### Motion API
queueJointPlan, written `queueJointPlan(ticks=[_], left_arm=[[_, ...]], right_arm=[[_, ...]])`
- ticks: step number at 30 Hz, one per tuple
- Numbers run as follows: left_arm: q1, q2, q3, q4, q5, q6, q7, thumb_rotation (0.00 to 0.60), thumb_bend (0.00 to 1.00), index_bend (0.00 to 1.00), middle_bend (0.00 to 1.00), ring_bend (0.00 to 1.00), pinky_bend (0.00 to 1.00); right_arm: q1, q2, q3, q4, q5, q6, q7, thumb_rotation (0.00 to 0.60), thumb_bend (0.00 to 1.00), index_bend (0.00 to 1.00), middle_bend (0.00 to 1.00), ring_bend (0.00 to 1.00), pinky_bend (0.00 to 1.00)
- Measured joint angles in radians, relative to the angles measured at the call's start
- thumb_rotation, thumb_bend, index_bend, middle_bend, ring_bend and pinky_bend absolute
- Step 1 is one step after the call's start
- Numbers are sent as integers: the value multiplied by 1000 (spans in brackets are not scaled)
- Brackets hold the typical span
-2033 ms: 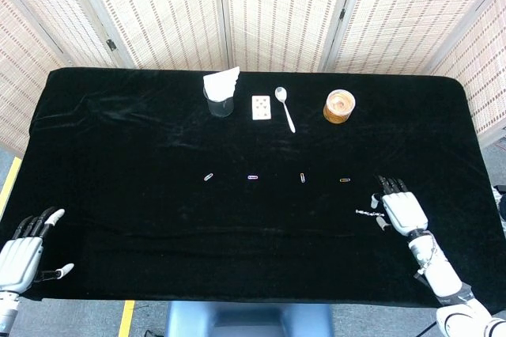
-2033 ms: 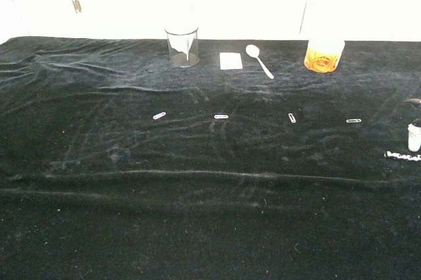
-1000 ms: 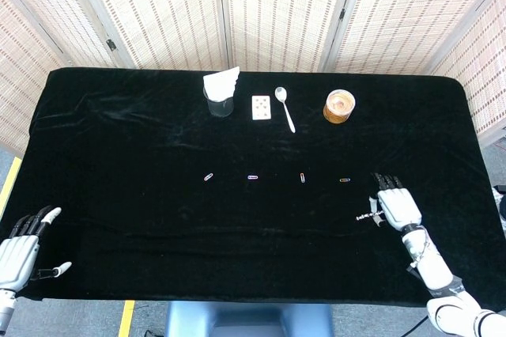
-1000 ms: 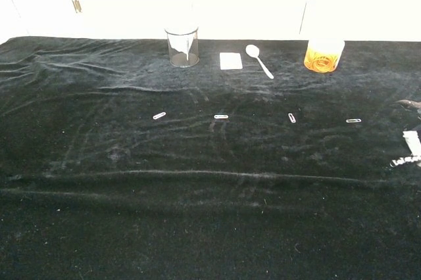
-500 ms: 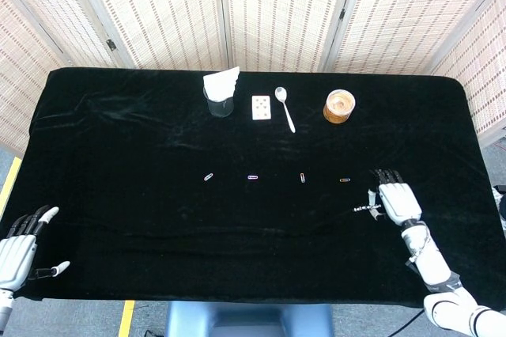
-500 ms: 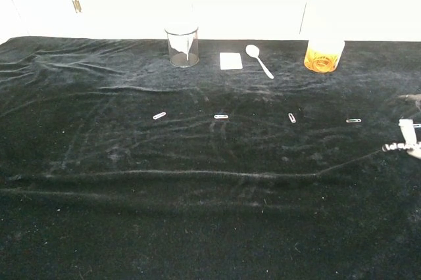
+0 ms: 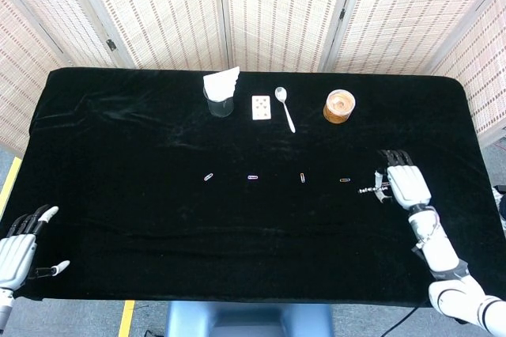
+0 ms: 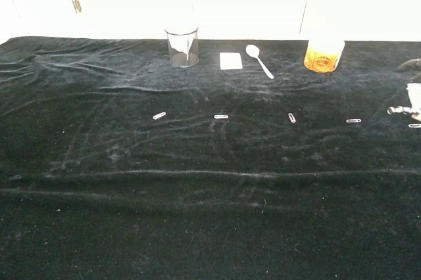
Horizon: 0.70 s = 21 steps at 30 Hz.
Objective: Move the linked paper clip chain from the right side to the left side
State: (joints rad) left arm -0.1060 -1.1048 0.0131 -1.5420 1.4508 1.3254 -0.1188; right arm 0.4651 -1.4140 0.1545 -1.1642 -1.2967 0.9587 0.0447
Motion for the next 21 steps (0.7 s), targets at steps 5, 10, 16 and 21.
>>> queueJointPlan(ticks=[5,10,16,21], left_arm=[[-2,5,3,2,4,-6,-18,600,152,0,61,125,99],[-3,6,4,3,7,-6,-23,600,151,0,61,125,98],[-4,7,4,5,6,-8,-27,600,151,0,61,125,99],[-2,9,4,6,5,-4,-35,600,151,0,61,125,99]], right_arm=[[51,-2,24,16,60,-62,-116,600,407,767,131,76,0],[100,-9,40,27,142,-122,-251,600,408,767,128,76,0],[173,-46,49,64,252,-212,-363,600,408,767,128,77,0],[210,-85,40,106,286,-245,-416,600,409,767,128,76,0]])
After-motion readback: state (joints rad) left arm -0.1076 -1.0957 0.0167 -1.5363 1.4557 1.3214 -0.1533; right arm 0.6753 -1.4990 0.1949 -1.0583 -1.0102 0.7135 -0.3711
